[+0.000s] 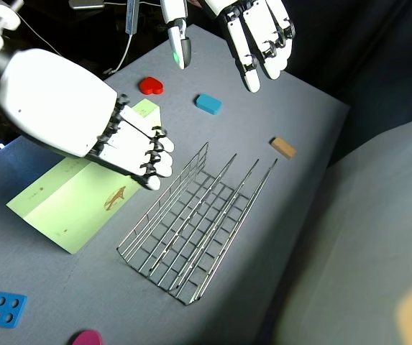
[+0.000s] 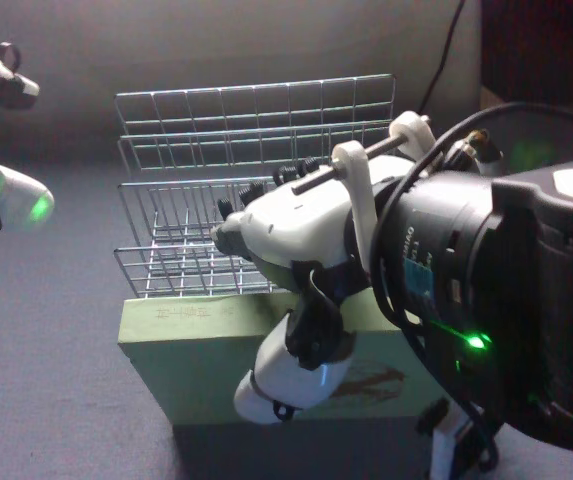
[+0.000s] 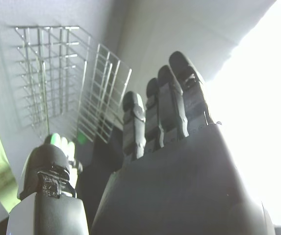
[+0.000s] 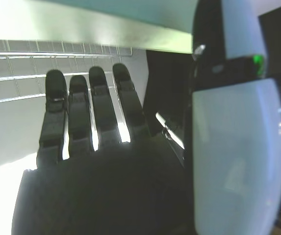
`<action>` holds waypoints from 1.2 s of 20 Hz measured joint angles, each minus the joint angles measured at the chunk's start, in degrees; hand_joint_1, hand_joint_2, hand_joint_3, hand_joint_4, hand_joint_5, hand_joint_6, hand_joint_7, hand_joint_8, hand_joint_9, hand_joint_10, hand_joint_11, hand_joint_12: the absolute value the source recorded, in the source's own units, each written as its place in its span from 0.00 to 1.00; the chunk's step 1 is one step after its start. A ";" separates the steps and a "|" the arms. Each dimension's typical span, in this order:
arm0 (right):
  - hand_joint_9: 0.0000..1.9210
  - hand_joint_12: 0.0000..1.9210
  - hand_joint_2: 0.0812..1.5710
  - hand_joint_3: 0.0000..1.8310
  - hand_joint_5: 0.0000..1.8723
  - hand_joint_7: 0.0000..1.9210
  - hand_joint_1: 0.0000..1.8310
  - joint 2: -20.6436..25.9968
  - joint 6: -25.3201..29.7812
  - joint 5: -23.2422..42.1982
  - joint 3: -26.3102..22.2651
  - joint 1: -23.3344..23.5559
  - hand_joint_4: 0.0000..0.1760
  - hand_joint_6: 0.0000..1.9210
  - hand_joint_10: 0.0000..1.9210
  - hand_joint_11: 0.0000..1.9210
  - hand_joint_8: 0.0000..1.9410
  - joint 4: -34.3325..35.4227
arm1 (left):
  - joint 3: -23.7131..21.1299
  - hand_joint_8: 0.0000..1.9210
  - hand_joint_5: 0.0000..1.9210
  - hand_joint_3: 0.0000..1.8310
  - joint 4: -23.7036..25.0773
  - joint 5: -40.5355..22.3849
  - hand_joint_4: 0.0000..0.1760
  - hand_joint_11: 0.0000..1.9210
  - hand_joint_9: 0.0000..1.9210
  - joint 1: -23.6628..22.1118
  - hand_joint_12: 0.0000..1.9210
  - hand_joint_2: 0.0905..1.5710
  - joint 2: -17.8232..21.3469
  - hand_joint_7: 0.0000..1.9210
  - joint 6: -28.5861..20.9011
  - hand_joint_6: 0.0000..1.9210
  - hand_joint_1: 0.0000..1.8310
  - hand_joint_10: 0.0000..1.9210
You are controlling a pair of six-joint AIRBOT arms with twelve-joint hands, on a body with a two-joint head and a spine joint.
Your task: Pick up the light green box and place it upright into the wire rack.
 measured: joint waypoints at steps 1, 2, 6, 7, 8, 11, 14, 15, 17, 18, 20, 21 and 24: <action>0.04 0.26 0.54 0.00 0.07 0.06 0.42 0.02 0.00 -0.15 0.02 0.00 0.10 0.00 0.00 0.00 0.00 -0.02 | 0.00 0.00 0.11 0.00 -0.02 -0.04 0.44 0.00 0.06 0.00 0.26 0.73 0.15 0.06 0.00 0.00 0.12 0.00; 0.05 0.27 0.54 0.00 0.07 0.06 0.42 0.00 -0.02 -0.07 0.02 0.00 0.10 0.00 0.00 0.00 0.00 -0.35 | 0.00 0.00 0.11 0.00 0.00 -0.04 0.44 0.00 0.06 0.00 0.26 0.73 0.17 0.06 0.00 0.00 0.12 0.00; 0.09 0.38 0.56 0.00 0.12 0.12 0.43 0.00 -0.02 0.20 0.09 -0.96 0.00 0.01 0.01 0.00 0.01 -0.92 | 0.00 0.00 0.11 0.00 -0.02 -0.04 0.44 0.00 0.06 0.00 0.27 0.73 0.17 0.06 0.00 0.00 0.12 0.00; 0.11 0.41 0.57 0.00 0.14 0.13 0.43 0.00 -0.04 0.20 0.09 -1.20 0.00 0.01 0.01 0.00 0.01 -1.14 | 0.00 0.00 0.11 0.00 0.00 -0.04 0.44 0.00 0.06 0.00 0.27 0.73 0.20 0.06 0.00 0.00 0.12 0.00; 0.16 0.52 0.58 0.00 0.18 0.17 0.44 0.02 -0.04 0.17 0.11 -1.33 0.00 0.01 0.02 0.00 0.01 -1.14 | 0.00 0.00 0.10 0.00 -0.02 -0.07 0.44 0.00 0.06 0.00 0.27 0.73 0.17 0.06 0.00 0.00 0.12 0.00; 0.25 0.62 0.59 0.00 0.27 0.28 0.49 0.00 0.00 0.24 0.13 -1.33 0.00 0.01 0.02 0.05 0.01 -2.03 | 0.00 0.00 0.10 0.00 -0.02 -0.07 0.44 0.00 0.06 0.00 0.26 0.73 0.17 0.06 0.00 0.00 0.12 0.00; 0.41 0.65 0.66 0.00 0.40 0.44 0.55 0.02 -0.02 0.28 0.15 -1.42 0.00 0.02 0.04 0.18 0.01 -2.40 | 0.00 0.00 0.10 0.00 -0.04 0.07 0.44 0.00 0.06 0.00 0.26 0.73 0.17 0.06 0.00 0.00 0.12 0.00; 0.45 0.66 0.67 0.00 0.44 0.47 0.56 0.02 -0.04 0.31 0.15 -1.46 0.00 0.03 0.06 0.21 0.02 -2.51 | 0.00 0.00 0.10 0.00 -0.04 0.07 0.44 0.00 0.06 0.00 0.26 0.73 0.17 0.06 -0.02 0.00 0.12 0.00; 0.49 0.72 0.72 0.00 0.48 0.55 0.60 0.09 -0.26 0.35 0.13 -1.57 0.00 0.55 0.17 0.29 0.01 -3.02 | 0.00 0.00 0.10 0.00 -0.02 0.09 0.44 0.00 0.06 0.00 0.25 0.73 0.17 0.06 0.00 0.00 0.12 0.00; 0.49 0.75 0.71 0.00 0.46 0.53 0.65 0.09 -0.48 0.33 0.15 -1.57 0.00 0.57 0.24 0.32 0.41 -3.10 | 0.00 0.00 0.10 0.00 -0.04 0.11 0.44 0.00 0.06 0.00 0.24 0.73 0.17 0.06 0.00 0.00 0.12 0.00; 0.45 0.78 0.70 0.00 0.47 0.53 0.66 0.26 -0.59 0.52 0.13 -1.99 0.00 0.55 0.46 0.35 0.53 -3.32 | 0.00 0.00 0.10 0.00 -0.04 0.15 0.43 0.00 0.06 0.00 0.24 0.73 0.17 0.06 0.00 0.00 0.12 0.00; 0.44 0.79 0.71 0.00 0.47 0.52 0.73 0.44 -0.63 0.79 0.07 -1.99 0.00 0.52 0.66 0.36 0.51 -3.37 | 0.00 0.00 0.10 0.00 -0.04 0.28 0.43 0.00 0.06 0.00 0.24 0.73 0.17 0.06 0.00 0.00 0.12 0.00; 0.44 0.80 0.70 0.00 0.48 0.52 0.73 1.73 -2.27 0.17 -0.85 -1.18 0.00 0.49 0.70 0.37 0.52 -2.21 | 0.00 0.00 0.10 0.00 -0.02 0.81 0.42 0.00 0.06 -0.02 0.25 0.74 0.20 0.06 0.00 0.00 0.12 0.00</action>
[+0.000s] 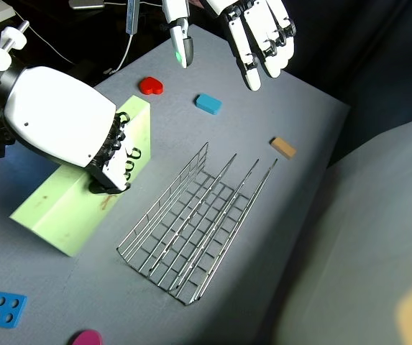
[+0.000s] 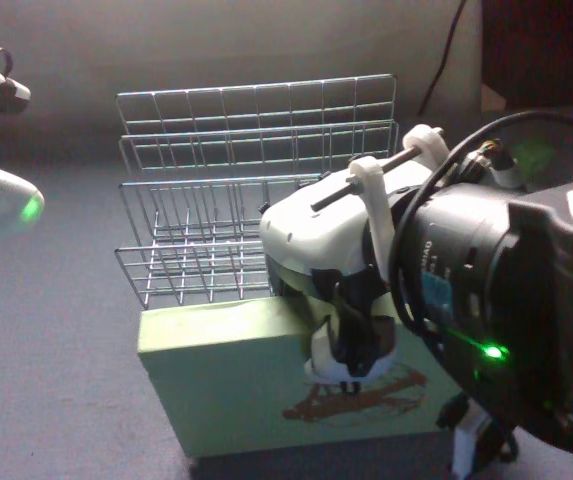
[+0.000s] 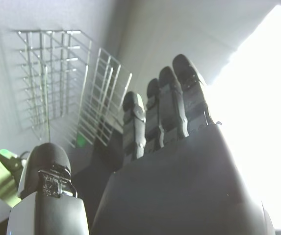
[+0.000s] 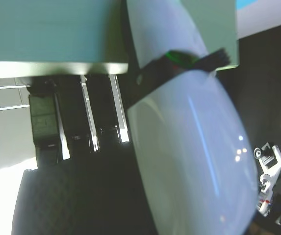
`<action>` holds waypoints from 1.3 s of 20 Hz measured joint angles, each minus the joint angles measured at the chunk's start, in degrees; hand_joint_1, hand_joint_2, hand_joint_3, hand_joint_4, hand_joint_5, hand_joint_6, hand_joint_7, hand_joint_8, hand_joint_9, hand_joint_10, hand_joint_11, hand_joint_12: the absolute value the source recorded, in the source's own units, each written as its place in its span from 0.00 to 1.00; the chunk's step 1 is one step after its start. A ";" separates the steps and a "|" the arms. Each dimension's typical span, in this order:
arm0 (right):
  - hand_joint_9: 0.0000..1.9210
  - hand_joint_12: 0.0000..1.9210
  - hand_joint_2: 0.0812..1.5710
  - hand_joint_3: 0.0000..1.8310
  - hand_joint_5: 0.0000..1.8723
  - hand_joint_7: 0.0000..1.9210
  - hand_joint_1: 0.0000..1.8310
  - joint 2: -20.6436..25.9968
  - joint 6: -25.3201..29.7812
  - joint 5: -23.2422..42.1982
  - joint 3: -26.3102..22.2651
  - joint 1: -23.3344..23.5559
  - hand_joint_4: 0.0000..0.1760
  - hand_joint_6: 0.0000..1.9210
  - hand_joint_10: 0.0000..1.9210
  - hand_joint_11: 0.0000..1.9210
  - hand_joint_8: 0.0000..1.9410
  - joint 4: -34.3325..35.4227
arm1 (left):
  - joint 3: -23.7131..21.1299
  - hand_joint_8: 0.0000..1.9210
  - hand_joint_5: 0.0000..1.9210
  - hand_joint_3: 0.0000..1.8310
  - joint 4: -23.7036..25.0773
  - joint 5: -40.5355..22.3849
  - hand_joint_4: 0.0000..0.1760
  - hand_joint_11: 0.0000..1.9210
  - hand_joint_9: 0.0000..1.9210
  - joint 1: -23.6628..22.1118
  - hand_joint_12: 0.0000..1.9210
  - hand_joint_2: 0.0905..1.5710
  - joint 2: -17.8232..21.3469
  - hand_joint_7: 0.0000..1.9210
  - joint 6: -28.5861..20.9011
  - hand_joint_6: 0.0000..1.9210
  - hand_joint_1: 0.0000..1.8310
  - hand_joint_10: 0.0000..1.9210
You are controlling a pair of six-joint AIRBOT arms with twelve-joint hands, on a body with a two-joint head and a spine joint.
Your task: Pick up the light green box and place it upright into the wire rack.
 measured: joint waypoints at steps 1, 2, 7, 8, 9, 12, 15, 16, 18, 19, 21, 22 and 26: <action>0.44 0.80 0.70 0.00 0.48 0.52 0.73 0.20 -0.28 -0.13 -0.15 0.50 0.00 0.49 0.70 0.37 0.52 0.61 | 0.00 0.00 0.10 0.00 0.00 0.07 0.42 0.00 0.06 0.00 0.25 0.74 0.02 0.06 0.00 0.00 0.12 0.00; 0.44 0.80 0.70 0.00 0.49 0.53 0.69 0.92 -1.33 -0.37 -0.70 1.99 0.00 0.49 0.64 0.36 0.55 1.77 | 0.00 0.00 0.11 0.00 -0.04 0.09 0.42 0.00 0.07 0.00 0.27 0.74 0.04 0.06 0.00 0.00 0.12 0.00; 0.43 0.80 0.71 0.00 0.45 0.51 0.75 3.91 -3.87 -1.16 -2.47 6.25 0.00 0.51 0.74 0.36 0.53 3.28 | 0.11 0.00 0.10 0.00 0.17 0.35 0.43 0.00 0.07 0.00 0.23 0.74 0.66 0.06 0.02 0.00 0.12 0.00; 0.43 0.80 0.71 0.00 0.45 0.51 0.75 4.59 -4.63 -1.55 -2.75 7.39 0.00 0.51 0.74 0.36 0.53 3.91 | 0.11 0.00 0.10 0.00 0.22 0.35 0.43 0.00 0.08 0.00 0.24 0.74 0.66 0.06 0.00 0.00 0.12 0.00; 0.44 0.81 0.71 0.00 0.45 0.51 0.75 5.14 -5.49 -1.77 -2.84 8.55 0.00 0.51 0.74 0.36 0.53 4.11 | 0.13 0.00 0.10 0.00 0.22 0.42 0.43 0.00 0.07 0.00 0.24 0.74 0.70 0.05 0.02 0.00 0.12 0.00; 0.46 0.80 0.70 0.00 0.48 0.55 0.68 6.05 -7.91 -2.36 -2.89 12.20 0.00 0.51 0.59 0.37 0.54 3.98 | 0.11 0.00 0.10 0.00 0.42 0.39 0.43 0.00 0.07 0.00 0.23 0.74 0.70 0.05 -0.04 0.00 0.12 0.00; 0.44 0.81 0.71 0.00 0.45 0.52 0.73 6.27 -9.16 -2.38 -2.89 14.78 0.00 0.53 0.71 0.36 0.53 3.10 | 0.02 0.00 0.10 0.00 2.12 0.31 0.43 0.00 0.07 0.00 0.23 0.74 0.70 0.05 -1.99 0.00 0.12 0.00; 0.43 0.81 0.72 0.00 0.44 0.51 0.74 6.25 -9.31 -2.19 -2.89 15.37 0.00 0.53 0.73 0.36 0.53 1.53 | -0.17 0.00 0.11 0.00 3.04 -0.63 0.42 0.00 0.07 0.46 0.23 0.74 1.16 0.05 -4.13 0.00 0.12 0.00; 0.43 0.82 0.71 0.00 0.46 0.53 0.69 6.27 -9.73 -2.01 -2.67 16.70 0.00 0.53 0.65 0.36 0.55 -0.85 | -0.31 0.00 0.11 0.00 5.18 -1.84 0.42 0.00 0.07 2.10 0.23 0.74 1.55 0.05 -8.66 0.00 0.12 0.00; 0.42 0.81 0.72 0.00 0.43 0.50 0.74 6.27 -10.34 -1.46 -2.21 17.40 0.00 0.55 0.75 0.34 0.54 -1.09 | -0.74 0.00 0.10 0.00 5.79 -2.08 0.42 0.00 0.07 2.19 0.23 0.74 2.01 0.05 -10.58 0.00 0.12 0.00; 0.42 0.81 0.73 0.00 0.42 0.50 0.74 5.66 -11.02 -1.20 -0.87 17.79 0.00 0.56 0.75 0.34 0.55 -0.57 | -0.92 0.00 0.10 0.00 6.60 -2.91 0.42 0.00 0.07 2.19 0.23 0.74 2.12 0.05 -10.60 0.00 0.12 0.00; 0.42 0.81 0.73 0.00 0.42 0.49 0.74 4.98 -11.69 -0.98 0.17 17.92 0.00 0.56 0.75 0.34 0.55 -0.76 | -0.92 0.00 0.10 0.00 6.64 -3.34 0.43 0.00 0.07 2.21 0.26 0.74 2.12 0.05 -10.62 0.00 0.12 0.00; 0.44 0.80 0.71 0.00 0.45 0.53 0.67 2.60 -11.87 0.04 3.37 18.01 0.00 0.56 0.61 0.35 0.57 -3.17 | -0.92 0.00 0.10 0.00 7.26 -3.61 0.38 0.00 0.07 2.19 0.24 0.74 2.12 0.05 -12.31 0.00 0.12 0.00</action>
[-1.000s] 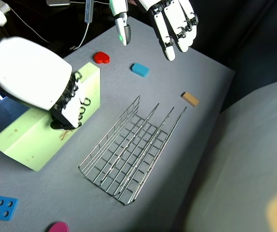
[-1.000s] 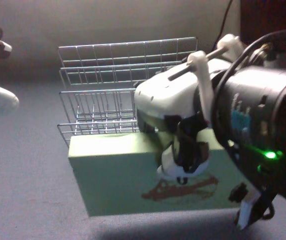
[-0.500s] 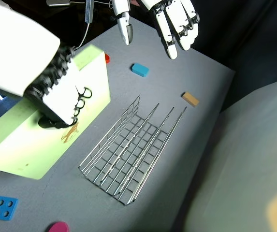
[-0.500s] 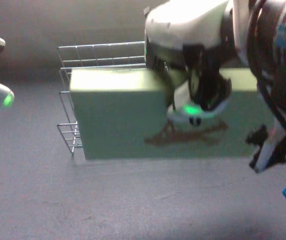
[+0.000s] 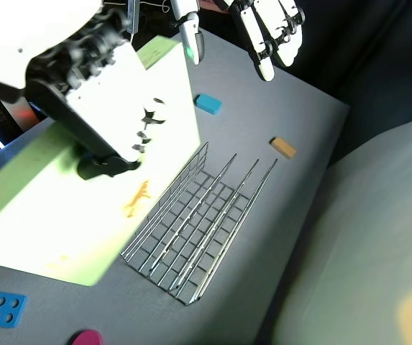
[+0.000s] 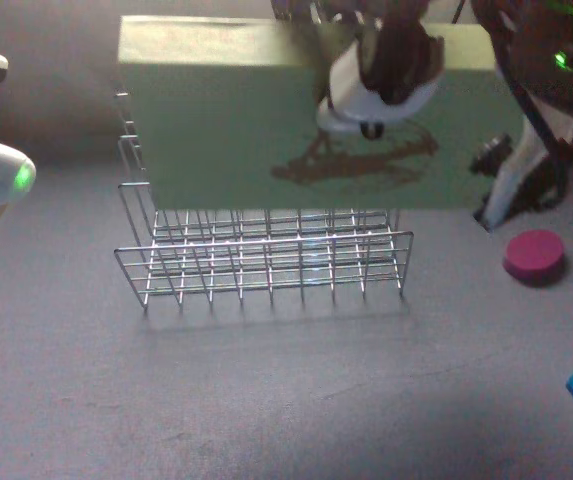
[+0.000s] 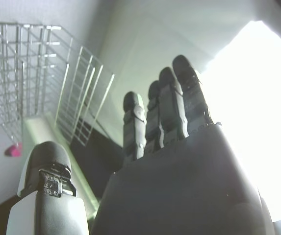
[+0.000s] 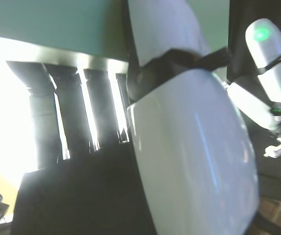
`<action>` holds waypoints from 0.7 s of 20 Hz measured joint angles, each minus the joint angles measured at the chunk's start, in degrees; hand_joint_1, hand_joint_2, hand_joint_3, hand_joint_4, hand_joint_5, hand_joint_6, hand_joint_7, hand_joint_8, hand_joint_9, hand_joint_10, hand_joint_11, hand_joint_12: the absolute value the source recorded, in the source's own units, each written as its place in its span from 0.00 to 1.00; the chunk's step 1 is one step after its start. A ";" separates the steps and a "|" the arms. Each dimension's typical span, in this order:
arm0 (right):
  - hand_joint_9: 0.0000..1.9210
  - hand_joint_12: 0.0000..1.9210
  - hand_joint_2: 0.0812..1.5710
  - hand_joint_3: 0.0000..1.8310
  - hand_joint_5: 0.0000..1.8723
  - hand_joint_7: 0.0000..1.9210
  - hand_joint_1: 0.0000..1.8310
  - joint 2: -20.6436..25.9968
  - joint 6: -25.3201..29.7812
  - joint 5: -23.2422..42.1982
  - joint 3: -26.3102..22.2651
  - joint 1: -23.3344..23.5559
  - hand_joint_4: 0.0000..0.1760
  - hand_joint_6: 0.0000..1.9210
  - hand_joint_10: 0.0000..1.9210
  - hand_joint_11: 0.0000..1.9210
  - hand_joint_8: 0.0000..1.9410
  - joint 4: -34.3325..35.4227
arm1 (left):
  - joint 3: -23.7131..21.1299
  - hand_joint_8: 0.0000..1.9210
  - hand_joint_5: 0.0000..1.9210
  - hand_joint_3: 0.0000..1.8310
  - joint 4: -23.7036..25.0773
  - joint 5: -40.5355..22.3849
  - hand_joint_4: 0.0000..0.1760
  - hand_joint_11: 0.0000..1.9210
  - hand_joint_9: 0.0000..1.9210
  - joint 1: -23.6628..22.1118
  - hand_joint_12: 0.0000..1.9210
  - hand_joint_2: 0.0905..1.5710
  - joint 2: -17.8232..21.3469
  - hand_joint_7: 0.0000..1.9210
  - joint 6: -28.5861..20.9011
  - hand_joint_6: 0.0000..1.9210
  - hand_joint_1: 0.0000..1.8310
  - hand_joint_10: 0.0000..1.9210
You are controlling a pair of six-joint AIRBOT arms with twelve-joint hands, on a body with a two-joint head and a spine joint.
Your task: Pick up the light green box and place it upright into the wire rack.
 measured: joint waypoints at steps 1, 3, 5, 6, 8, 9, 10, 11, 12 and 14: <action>0.44 0.80 0.71 0.00 0.45 0.53 0.67 -0.79 -0.02 0.35 0.74 0.00 0.00 0.56 0.60 0.35 0.57 -0.61 | 0.00 0.00 0.10 0.00 0.68 -0.02 0.38 0.00 0.07 0.00 0.24 0.74 0.20 0.05 -1.16 0.00 0.12 0.00; 0.42 0.81 0.73 0.00 0.42 0.49 0.74 -1.77 0.02 1.33 1.42 -0.04 0.00 0.56 0.75 0.35 0.56 -2.32 | -0.04 0.00 0.10 0.00 1.14 0.02 0.38 0.00 0.07 0.00 0.23 0.74 0.46 0.05 -1.33 0.00 0.12 0.00; 0.43 0.81 0.72 0.00 0.44 0.52 0.68 -2.64 0.44 2.62 1.57 -0.57 0.00 0.56 0.65 0.35 0.58 -4.85 | -0.07 0.00 0.10 0.00 0.94 0.09 0.38 0.00 0.07 0.00 0.23 0.74 1.03 0.05 -1.36 0.00 0.12 0.00; 0.44 0.80 0.71 0.00 0.45 0.52 0.67 -3.23 0.83 3.28 1.75 -1.09 0.00 0.55 0.60 0.35 0.58 -5.70 | -0.04 0.00 0.10 0.00 1.01 0.07 0.38 0.00 0.06 0.00 0.23 0.74 1.14 0.05 -1.36 0.00 0.12 0.00; 0.44 0.80 0.71 0.00 0.45 0.52 0.67 -4.52 1.16 3.78 2.45 -2.01 0.00 0.56 0.60 0.36 0.57 -5.49 | -0.07 0.00 0.10 0.00 1.07 0.09 0.38 0.00 0.07 0.02 0.25 0.74 1.14 0.05 -1.36 0.00 0.11 0.00; 0.44 0.80 0.71 0.00 0.45 0.53 0.67 -5.16 1.40 3.87 2.95 -2.34 0.00 0.57 0.60 0.36 0.57 -5.18 | -0.07 0.00 0.10 0.00 1.07 0.07 0.38 0.00 0.07 0.00 0.25 0.74 1.14 0.06 -1.36 0.00 0.11 0.00; 0.44 0.80 0.71 0.00 0.45 0.53 0.67 -5.66 1.70 4.02 3.41 -2.54 0.00 0.57 0.60 0.36 0.57 -5.20 | -0.07 0.00 0.10 0.00 1.07 0.09 0.38 0.00 0.07 0.00 0.25 0.74 1.14 0.06 -1.36 0.00 0.11 0.00; 0.44 0.80 0.71 0.00 0.45 0.53 0.67 -6.25 1.99 4.07 4.09 -2.80 0.00 0.57 0.60 0.36 0.57 -5.29 | -0.07 0.00 0.10 0.00 1.05 0.24 0.38 0.00 0.07 0.00 0.25 0.74 1.14 0.06 -1.36 0.00 0.11 0.00; 0.43 0.80 0.72 0.00 0.42 0.50 0.73 -7.08 1.95 4.13 4.94 -3.26 0.00 0.57 0.72 0.35 0.55 -5.99 | -0.07 0.00 0.11 0.00 1.07 0.39 0.37 0.00 0.06 0.00 0.24 0.75 1.14 0.06 -1.36 0.00 0.11 0.00; 0.42 0.81 0.73 0.00 0.41 0.49 0.74 -8.11 1.95 3.72 5.77 -3.63 0.00 0.57 0.75 0.34 0.57 -5.09 | -0.07 0.00 0.11 0.00 1.05 0.44 0.37 0.00 0.06 0.00 0.24 0.75 1.14 0.06 -1.36 0.00 0.11 0.00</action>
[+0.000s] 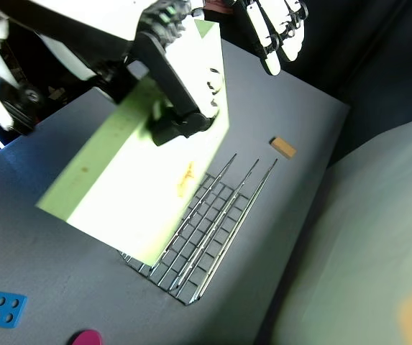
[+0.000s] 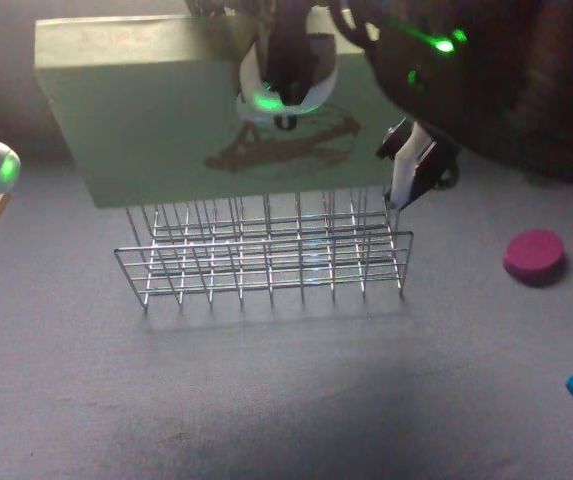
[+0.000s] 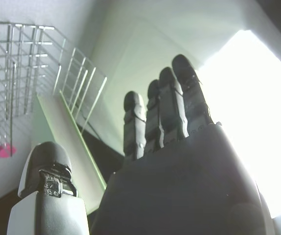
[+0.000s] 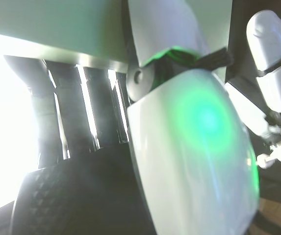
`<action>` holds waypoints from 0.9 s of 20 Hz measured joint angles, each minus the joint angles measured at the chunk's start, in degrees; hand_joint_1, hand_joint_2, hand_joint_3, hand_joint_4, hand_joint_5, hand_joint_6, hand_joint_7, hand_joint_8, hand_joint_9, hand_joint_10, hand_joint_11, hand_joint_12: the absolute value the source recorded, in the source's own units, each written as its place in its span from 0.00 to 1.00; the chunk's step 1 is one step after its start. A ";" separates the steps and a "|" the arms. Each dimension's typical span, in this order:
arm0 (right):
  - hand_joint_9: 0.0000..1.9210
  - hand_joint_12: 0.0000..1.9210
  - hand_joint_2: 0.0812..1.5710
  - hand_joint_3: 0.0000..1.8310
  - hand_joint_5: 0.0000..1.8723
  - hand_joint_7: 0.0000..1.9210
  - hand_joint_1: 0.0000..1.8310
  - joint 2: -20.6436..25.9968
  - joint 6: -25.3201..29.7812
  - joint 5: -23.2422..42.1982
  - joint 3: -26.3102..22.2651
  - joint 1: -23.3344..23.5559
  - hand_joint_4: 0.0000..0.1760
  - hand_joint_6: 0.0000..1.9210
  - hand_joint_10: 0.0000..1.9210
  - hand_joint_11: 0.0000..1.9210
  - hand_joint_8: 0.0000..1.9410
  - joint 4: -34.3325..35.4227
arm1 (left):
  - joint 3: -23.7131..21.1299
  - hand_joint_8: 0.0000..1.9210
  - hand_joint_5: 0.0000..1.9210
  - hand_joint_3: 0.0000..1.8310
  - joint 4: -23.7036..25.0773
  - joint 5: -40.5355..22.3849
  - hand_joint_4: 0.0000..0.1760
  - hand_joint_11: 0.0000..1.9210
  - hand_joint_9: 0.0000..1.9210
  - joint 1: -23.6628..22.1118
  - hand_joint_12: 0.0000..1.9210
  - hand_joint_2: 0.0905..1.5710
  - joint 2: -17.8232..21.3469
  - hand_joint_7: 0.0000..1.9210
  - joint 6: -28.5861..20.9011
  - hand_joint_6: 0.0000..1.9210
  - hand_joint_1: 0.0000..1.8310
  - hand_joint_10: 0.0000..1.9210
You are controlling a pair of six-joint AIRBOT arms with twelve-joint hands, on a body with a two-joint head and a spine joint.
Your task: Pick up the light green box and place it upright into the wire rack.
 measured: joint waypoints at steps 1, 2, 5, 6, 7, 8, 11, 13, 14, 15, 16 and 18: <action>0.42 0.81 0.73 0.00 0.41 0.49 0.74 -0.70 0.00 -0.15 0.37 0.00 0.00 0.57 0.75 0.34 0.57 1.03 | 0.00 0.00 0.11 0.00 0.02 0.11 0.37 0.00 0.06 0.02 0.23 0.75 0.07 0.06 0.00 0.00 0.11 0.00; 0.42 0.81 0.73 0.00 0.42 0.49 0.74 -1.25 0.00 -0.20 0.57 0.00 0.00 0.57 0.75 0.34 0.57 1.38 | -0.07 0.00 0.11 0.00 -0.02 0.07 0.37 0.00 0.05 0.02 0.23 0.75 0.33 0.06 0.00 0.00 0.11 0.00; 0.41 0.82 0.73 0.00 0.42 0.49 0.74 -2.32 -0.02 -0.04 1.36 0.00 0.00 0.56 0.76 0.34 0.56 1.57 | -0.04 0.00 0.10 0.00 -0.04 0.46 0.37 0.00 0.05 0.02 0.22 0.74 0.66 0.05 0.31 0.00 0.11 0.00; 0.41 0.82 0.73 0.00 0.42 0.49 0.74 -2.40 -0.02 0.09 1.38 0.00 0.00 0.57 0.77 0.34 0.56 1.66 | -0.04 0.00 0.10 0.00 -0.07 0.59 0.37 0.00 0.05 0.02 0.22 0.75 0.81 0.05 0.57 0.00 0.11 0.00; 0.42 0.82 0.73 0.00 0.42 0.49 0.74 -2.43 -0.13 0.07 1.42 0.00 0.00 0.57 0.76 0.35 0.55 1.92 | -0.02 0.00 0.10 0.00 -0.02 0.61 0.37 0.00 0.05 0.02 0.23 0.74 1.05 0.05 0.70 0.00 0.11 0.00; 0.42 0.82 0.73 0.00 0.42 0.49 0.74 -2.51 -0.31 0.02 1.62 0.00 0.00 0.57 0.76 0.36 0.56 2.49 | -0.02 0.00 0.11 0.00 0.04 0.70 0.37 0.00 0.05 0.17 0.23 0.74 1.09 0.05 0.72 0.00 0.12 0.00; 0.42 0.81 0.73 0.00 0.42 0.49 0.74 -2.56 -0.61 -0.13 1.64 -0.57 0.00 0.56 0.76 0.36 0.56 3.30 | -0.04 0.00 0.11 0.00 -0.39 0.57 0.37 0.00 0.06 0.85 0.25 0.74 1.57 0.06 0.72 0.00 0.12 0.00; 0.42 0.81 0.73 0.00 0.42 0.49 0.74 -2.86 -0.63 0.04 2.40 -1.05 0.00 0.56 0.76 0.36 0.56 3.37 | -0.04 0.00 0.12 0.00 0.07 0.66 0.37 0.00 0.06 0.85 0.25 0.74 1.68 0.06 0.72 0.00 0.12 0.00; 0.42 0.81 0.73 0.00 0.42 0.49 0.74 -2.97 -0.66 0.11 2.71 -1.46 0.00 0.56 0.76 0.36 0.56 3.26 | -0.04 0.00 0.12 0.00 0.04 0.68 0.37 0.00 0.06 0.85 0.25 0.75 1.68 0.06 0.72 0.00 0.12 0.00; 0.42 0.80 0.73 0.00 0.41 0.49 0.74 -3.13 -0.63 0.37 3.21 -1.79 0.00 0.56 0.76 0.35 0.56 3.37 | -0.04 0.00 0.12 0.00 0.02 0.76 0.37 0.00 0.06 0.85 0.25 0.75 1.68 0.06 0.72 0.00 0.12 0.00; 0.42 0.80 0.73 0.00 0.41 0.49 0.74 -3.37 -0.66 0.52 3.87 -2.14 0.00 0.56 0.76 0.35 0.56 3.48 | -0.04 0.00 0.12 0.00 0.02 0.70 0.37 0.00 0.05 0.85 0.24 0.75 1.68 0.05 0.72 0.00 0.12 0.00; 0.42 0.80 0.73 0.00 0.41 0.49 0.74 -3.63 -0.66 0.70 5.01 -2.71 0.00 0.56 0.76 0.35 0.56 3.80 | -0.04 0.00 0.11 0.00 0.00 0.63 0.37 0.00 0.05 0.85 0.23 0.75 1.68 0.05 0.72 0.00 0.12 0.00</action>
